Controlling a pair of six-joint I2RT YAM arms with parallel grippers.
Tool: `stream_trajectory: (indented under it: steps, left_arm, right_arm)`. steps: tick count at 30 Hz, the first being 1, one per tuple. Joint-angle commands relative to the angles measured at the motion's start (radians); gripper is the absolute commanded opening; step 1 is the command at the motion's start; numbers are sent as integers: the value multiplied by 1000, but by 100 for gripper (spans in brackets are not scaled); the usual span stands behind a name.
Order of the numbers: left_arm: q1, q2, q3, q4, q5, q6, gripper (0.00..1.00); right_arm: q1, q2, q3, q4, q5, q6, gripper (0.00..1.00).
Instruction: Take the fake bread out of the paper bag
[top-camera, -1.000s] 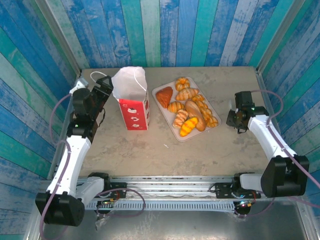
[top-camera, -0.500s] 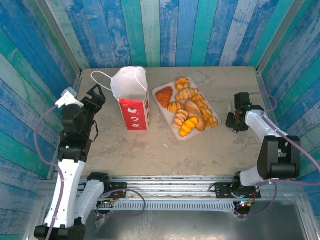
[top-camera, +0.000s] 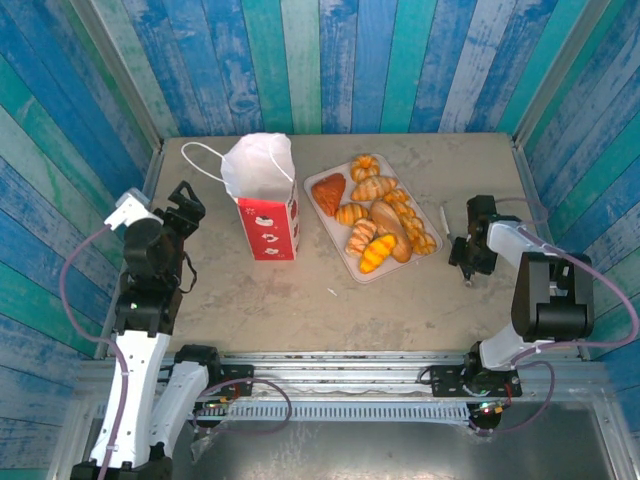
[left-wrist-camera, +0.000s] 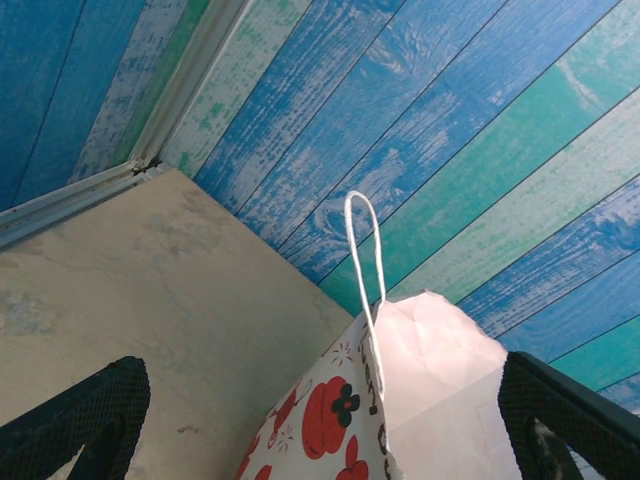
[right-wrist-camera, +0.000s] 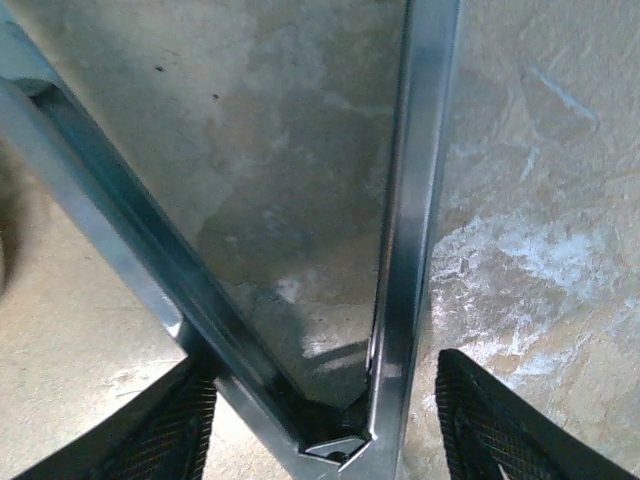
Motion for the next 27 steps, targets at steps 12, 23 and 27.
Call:
stream_trajectory:
  steps: [12, 23, 27]
  left_arm:
    - [3, -71, -55, -56, -131, 60, 94]
    - [4, -194, -334, 78, -272, 69, 94]
    - [3, -249, -496, 253, -231, 116, 94]
  right_arm:
    - [-19, -237, 65, -138, 3, 22, 91]
    - [-25, -477, 114, -157, 21, 5, 100]
    - [-24, -546, 80, -83, 18, 2, 100]
